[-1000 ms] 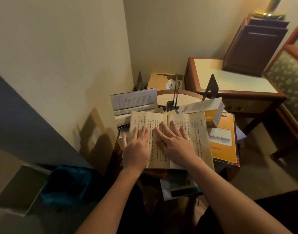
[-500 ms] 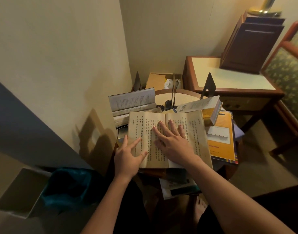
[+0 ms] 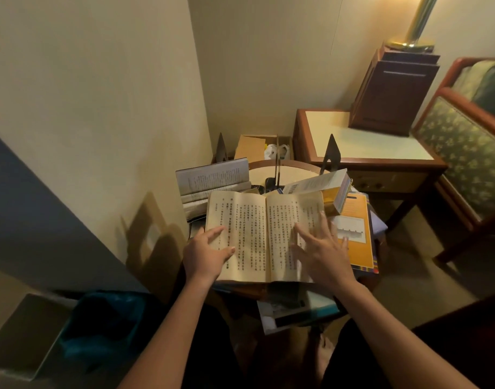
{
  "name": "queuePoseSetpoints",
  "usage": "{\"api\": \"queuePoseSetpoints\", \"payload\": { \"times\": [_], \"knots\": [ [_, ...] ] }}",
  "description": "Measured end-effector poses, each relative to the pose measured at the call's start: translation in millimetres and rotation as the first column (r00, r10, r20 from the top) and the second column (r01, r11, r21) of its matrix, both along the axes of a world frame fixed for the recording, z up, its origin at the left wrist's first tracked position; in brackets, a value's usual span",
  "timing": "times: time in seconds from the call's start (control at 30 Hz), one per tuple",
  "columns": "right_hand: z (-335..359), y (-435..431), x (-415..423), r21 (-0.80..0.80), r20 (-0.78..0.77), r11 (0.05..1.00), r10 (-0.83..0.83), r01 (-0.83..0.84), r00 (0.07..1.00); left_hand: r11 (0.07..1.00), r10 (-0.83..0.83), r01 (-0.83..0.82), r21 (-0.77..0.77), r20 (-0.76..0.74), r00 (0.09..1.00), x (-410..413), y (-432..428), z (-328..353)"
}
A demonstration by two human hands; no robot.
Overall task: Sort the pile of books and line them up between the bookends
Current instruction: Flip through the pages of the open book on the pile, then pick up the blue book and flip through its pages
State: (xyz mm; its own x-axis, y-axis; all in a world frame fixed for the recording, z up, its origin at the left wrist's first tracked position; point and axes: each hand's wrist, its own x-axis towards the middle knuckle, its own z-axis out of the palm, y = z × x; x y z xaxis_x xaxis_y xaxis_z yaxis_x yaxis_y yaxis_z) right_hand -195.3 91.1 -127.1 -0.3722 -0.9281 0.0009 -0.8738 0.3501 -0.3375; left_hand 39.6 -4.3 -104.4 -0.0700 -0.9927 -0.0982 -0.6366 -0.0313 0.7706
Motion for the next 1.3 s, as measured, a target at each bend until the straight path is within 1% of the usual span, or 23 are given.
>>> {"api": "queuePoseSetpoints", "payload": {
  "times": [0.03,0.1,0.13,0.2,0.27,0.33,0.4,0.43,0.5,0.57,0.63,0.73,0.87,0.93,1.03,1.07,1.2,1.27,1.3],
  "knots": [
    [0,4,-3,-0.027,0.101,0.998,-0.058,0.061,0.993,1.000,0.004,-0.004,0.004,-0.016,1.000,0,-2,0],
    [2,10,-9,-0.077,0.310,0.979,-0.155,0.187,0.938,1.000,-0.008,0.009,0.023,-0.047,0.999,-1,-4,1],
    [2,12,-11,-0.086,0.375,0.972,-0.172,0.219,0.911,0.999,-0.014,0.017,0.038,-0.072,0.997,-1,-4,3],
    [3,15,-16,-0.107,0.447,0.965,-0.169,0.241,0.878,0.997,-0.001,0.012,0.077,-0.138,0.990,1,-7,5],
    [9,15,-18,-0.134,0.486,0.953,-0.177,0.273,0.856,0.991,0.035,-0.002,0.136,-0.235,0.971,2,-9,9],
    [16,14,-19,-0.146,0.517,0.937,-0.202,0.318,0.832,0.970,0.075,0.020,0.243,-0.374,0.925,3,-13,12],
    [23,12,-18,-0.156,0.554,0.916,-0.229,0.370,0.800,0.945,0.104,0.056,0.323,-0.456,0.884,3,-16,16],
    [26,11,-17,-0.150,0.577,0.912,-0.233,0.382,0.783,0.938,0.100,0.077,0.338,-0.478,0.873,4,-17,19],
    [31,9,-17,-0.104,0.644,0.926,-0.215,0.362,0.735,0.937,0.043,0.129,0.324,-0.475,0.879,4,-17,24],
    [42,10,-14,-0.051,0.737,0.948,-0.176,0.313,0.652,0.940,-0.074,0.205,0.272,-0.425,0.902,3,-16,33],
    [54,10,-11,-0.065,0.793,0.959,-0.118,0.276,0.598,0.930,-0.184,0.283,0.234,-0.369,0.911,-1,-14,43],
    [69,10,-3,-0.140,0.808,0.972,0.001,0.190,0.590,0.912,-0.293,0.363,0.190,-0.317,0.902,-10,-10,56],
    [81,3,11,-0.204,0.773,0.977,0.118,0.068,0.623,0.902,-0.361,0.413,0.121,-0.311,0.879,-27,1,67],
    [85,2,16,-0.228,0.758,0.973,0.155,0.035,0.634,0.895,-0.383,0.436,0.089,-0.347,0.856,-36,6,67],
    [88,1,20,-0.267,0.731,0.963,0.191,0.017,0.655,0.873,-0.340,0.469,0.136,-0.520,0.783,-49,12,60],
    [88,2,20,-0.281,0.719,0.959,0.195,0.023,0.667,0.862,-0.329,0.482,0.156,-0.551,0.767,-53,13,56],
    [86,7,17,-0.259,0.669,0.962,0.114,0.087,0.735,0.817,-0.358,0.537,0.212,-0.544,0.759,-70,25,37],
    [84,10,14,-0.254,0.659,0.958,0.070,0.135,0.749,0.769,-0.404,0.597,0.230,-0.549,0.731,-75,33,31],
    [84,12,13,-0.261,0.668,0.951,0.053,0.168,0.742,0.753,-0.436,0.615,0.234,-0.522,0.733,-77,37,31]
  ]
}}
